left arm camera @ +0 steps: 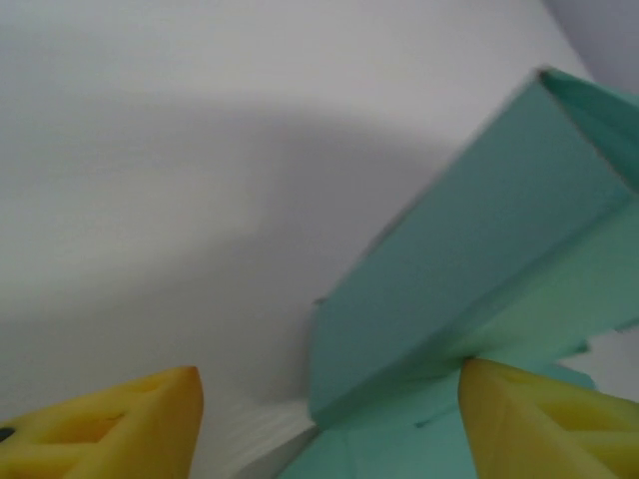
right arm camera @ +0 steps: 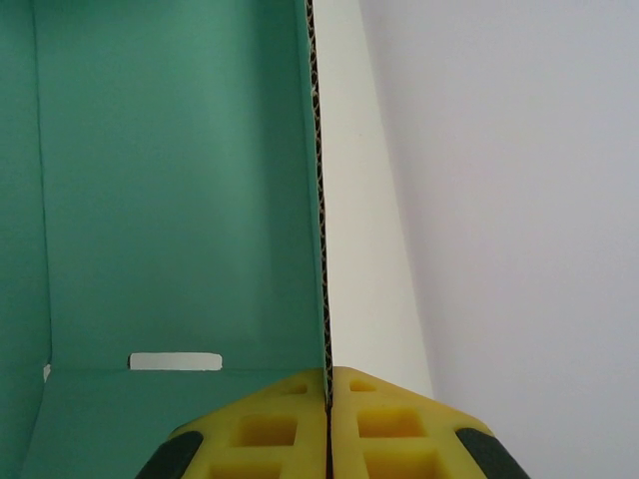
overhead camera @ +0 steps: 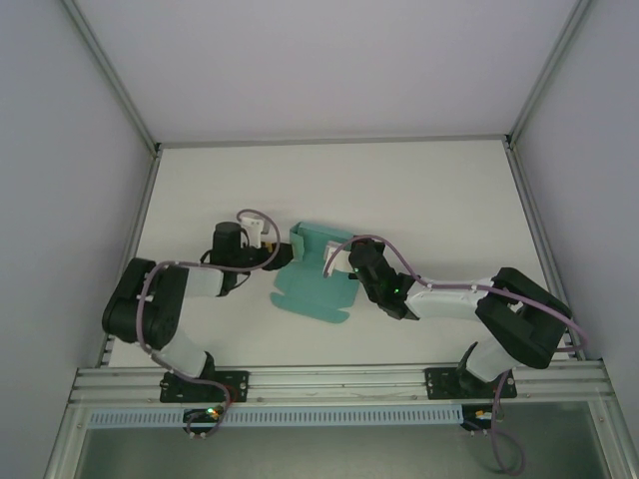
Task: Assemble paper box
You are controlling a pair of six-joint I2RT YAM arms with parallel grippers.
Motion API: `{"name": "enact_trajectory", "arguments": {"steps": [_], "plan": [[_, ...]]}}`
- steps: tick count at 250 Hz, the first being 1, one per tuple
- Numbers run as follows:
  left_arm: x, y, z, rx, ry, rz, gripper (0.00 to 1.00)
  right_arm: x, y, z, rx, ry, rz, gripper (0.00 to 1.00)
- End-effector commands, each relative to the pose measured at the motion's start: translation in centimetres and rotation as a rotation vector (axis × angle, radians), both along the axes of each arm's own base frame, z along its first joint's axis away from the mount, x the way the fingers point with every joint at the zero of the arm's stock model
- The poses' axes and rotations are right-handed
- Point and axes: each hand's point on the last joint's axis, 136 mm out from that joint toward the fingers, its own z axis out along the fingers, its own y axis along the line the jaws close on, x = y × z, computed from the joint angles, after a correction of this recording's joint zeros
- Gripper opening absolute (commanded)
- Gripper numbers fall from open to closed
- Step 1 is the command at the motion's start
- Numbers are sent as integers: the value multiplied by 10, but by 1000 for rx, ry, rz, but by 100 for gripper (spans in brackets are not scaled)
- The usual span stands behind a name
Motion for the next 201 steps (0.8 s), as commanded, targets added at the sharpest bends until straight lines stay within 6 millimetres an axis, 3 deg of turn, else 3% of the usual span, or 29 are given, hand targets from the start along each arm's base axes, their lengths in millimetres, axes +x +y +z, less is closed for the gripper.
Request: {"name": "enact_trajectory", "arguments": {"steps": [1,62,79,145,201], "plan": [[-3,-27,32,-126,-116,-165,66,2,2,15,39,-29,10,0],[-1,-43,19,-7,-139,-173,55,2,4,17,41,-22,15,0],[9,-36,15,59,-154,-104,51,3,3,16,42,-19,12,0],[15,-36,1,483,-285,39,44,0,3,13,50,-7,5,0],[33,-32,-1,513,-289,148,20,-2,2,8,48,4,0,0]]}}
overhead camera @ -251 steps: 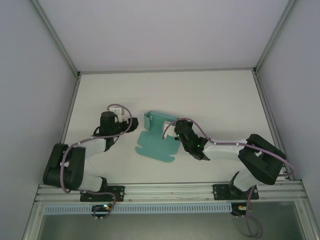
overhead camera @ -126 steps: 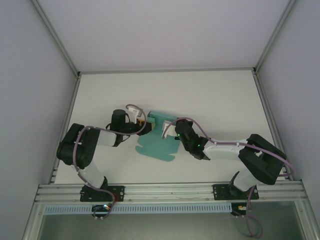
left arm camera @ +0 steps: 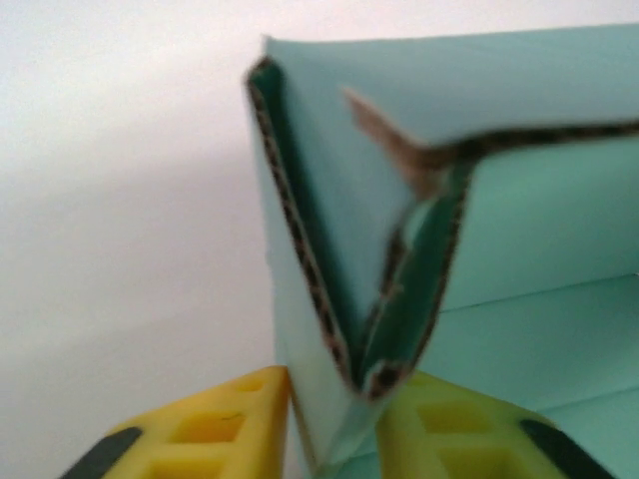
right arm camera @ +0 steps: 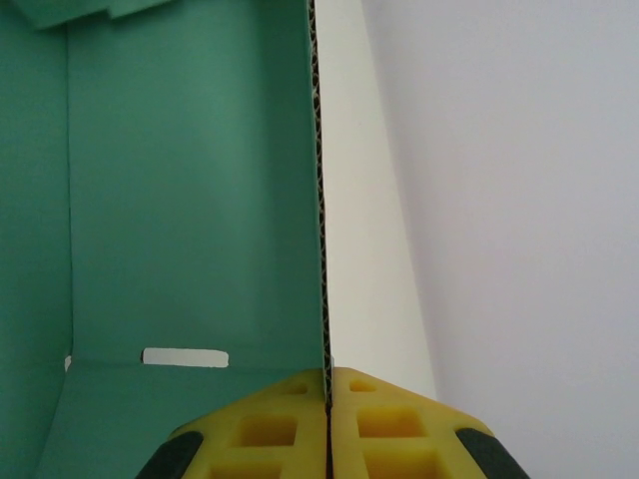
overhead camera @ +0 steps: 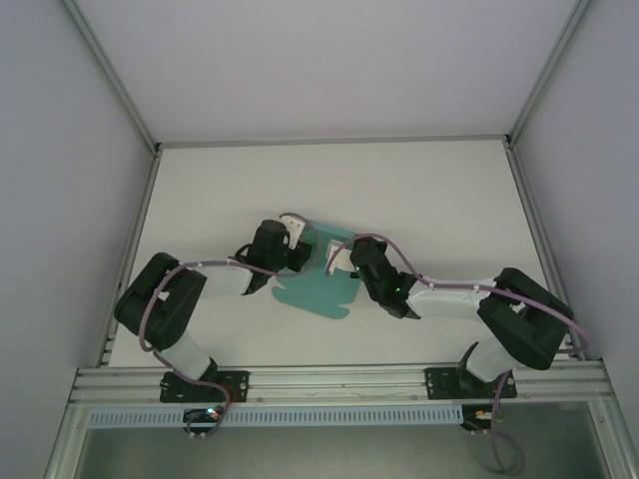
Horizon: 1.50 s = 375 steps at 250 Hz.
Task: Assemble paper box
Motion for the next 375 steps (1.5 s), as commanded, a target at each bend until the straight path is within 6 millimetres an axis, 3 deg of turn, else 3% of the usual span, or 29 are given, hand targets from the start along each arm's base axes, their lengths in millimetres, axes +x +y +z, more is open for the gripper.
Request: {"name": "enact_trajectory", "arguments": {"steps": [1,69,100,150,197,234,266,283,325,375], "plan": [[20,11,3,68,-58,101,20,-2,6,8,47,-5,9,0],[34,18,0,96,-81,209,0,-3,4,7,66,5,-5,0],[43,29,0,129,-100,330,0,-6,6,3,75,29,-5,0],[47,67,3,282,-154,636,0,-4,0,-1,73,50,-49,0],[43,87,-21,204,-41,715,0,-4,-2,-6,59,70,-73,0],[44,75,-22,203,-34,648,0,-4,1,-10,66,84,-65,0],[36,33,-20,62,-58,393,0,-3,4,-12,66,87,-52,0],[28,23,-15,-13,-62,323,20,-3,5,-12,61,85,-46,0],[13,5,-5,-100,-63,169,46,-4,6,-9,51,81,-34,0],[10,7,10,-122,-92,152,51,-5,5,-6,44,75,-27,0]]}}
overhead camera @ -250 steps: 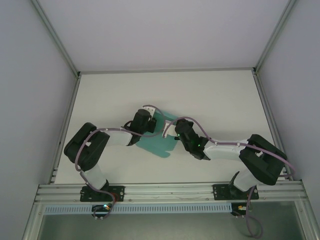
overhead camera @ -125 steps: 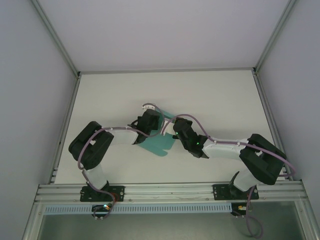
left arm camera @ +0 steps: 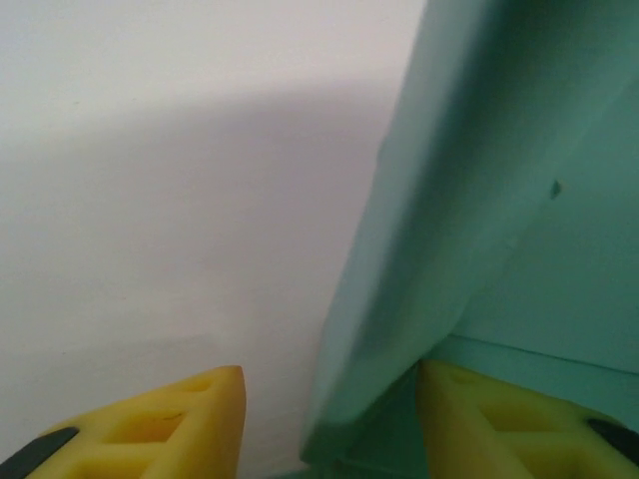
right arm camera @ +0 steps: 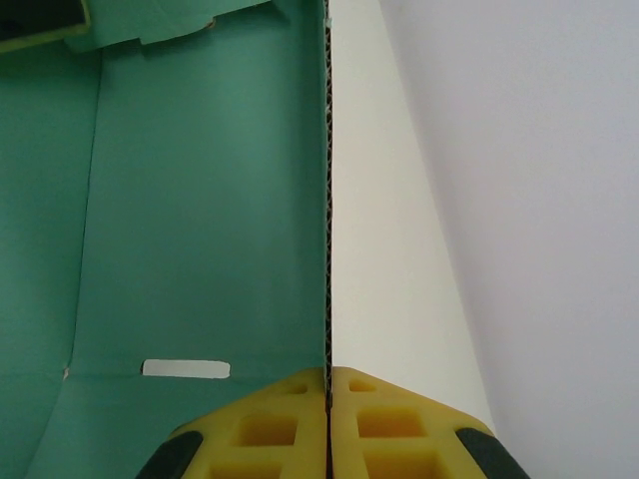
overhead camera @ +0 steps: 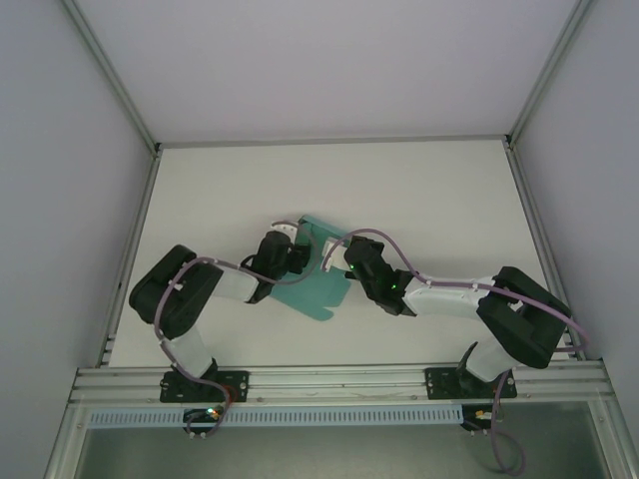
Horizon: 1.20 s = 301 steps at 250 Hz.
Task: Assemble paper box
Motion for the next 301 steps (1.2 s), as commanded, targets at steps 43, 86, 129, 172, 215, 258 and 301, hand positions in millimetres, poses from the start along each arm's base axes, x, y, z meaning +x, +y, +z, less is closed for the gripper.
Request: {"name": "enact_trajectory", "arguments": {"steps": [43,86,129,172,215,258,301], "plan": [[7,-4,47,-40,-114,-40,54,-5,-3,-2,-46,9,7,0],[18,4,44,-34,-92,-26,51,-6,-1,-2,-45,9,20,0],[20,-1,34,-57,-69,-86,50,-7,1,0,-40,10,34,0],[26,-8,32,-62,-79,-110,43,-8,5,0,-34,17,53,0],[34,-12,35,-37,-85,-112,33,-10,7,-3,-34,31,64,0],[39,-16,37,-15,-98,-117,26,-10,7,-8,-46,45,63,0],[41,-15,28,20,-84,-108,0,-10,6,-6,-44,39,59,0]]}}
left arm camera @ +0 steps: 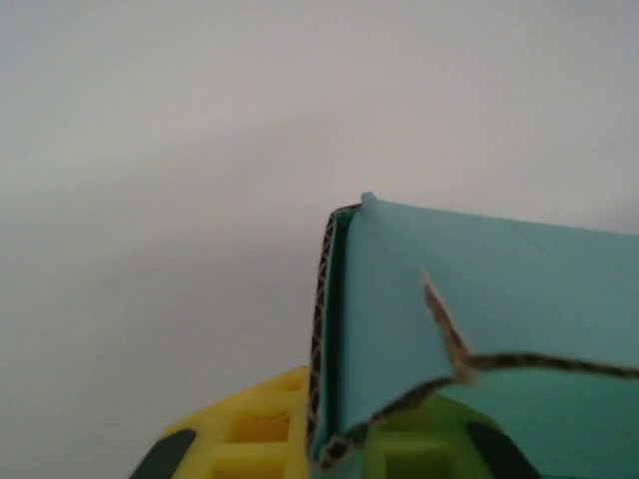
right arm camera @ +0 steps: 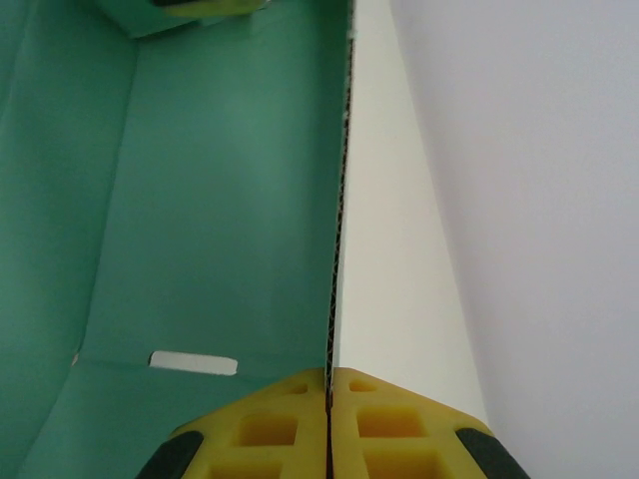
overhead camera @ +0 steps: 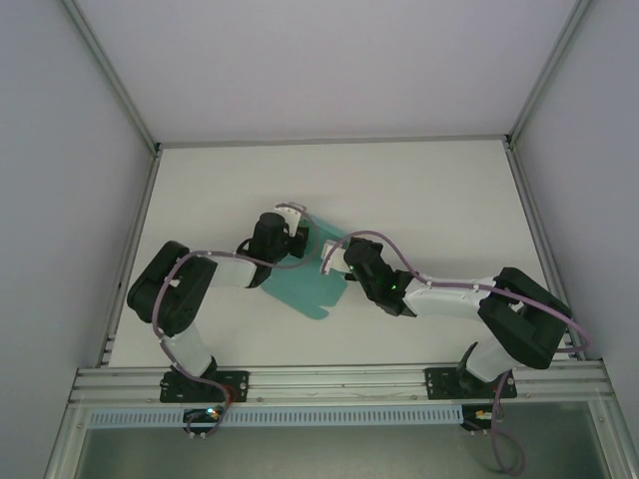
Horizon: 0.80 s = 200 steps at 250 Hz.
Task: Assemble paper box
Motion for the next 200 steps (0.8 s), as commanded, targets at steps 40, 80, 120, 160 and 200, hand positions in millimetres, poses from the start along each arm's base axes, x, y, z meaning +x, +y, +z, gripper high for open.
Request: {"name": "enact_trajectory", "arguments": {"steps": [40,80,120,160,200], "plan": [[3,10,-18,51,-18,48,0,-3,0,8,27,2,-9,0],[-11,7,-30,73,-50,21,0,-8,3,31,164,52,-22,43],[-21,0,-28,36,-62,-28,0,-26,19,82,514,170,69,57],[-30,-8,-23,-17,-61,-66,0,-25,15,121,844,328,114,67],[-42,-20,-15,-41,-112,-135,0,8,9,111,862,411,-25,69]]}}
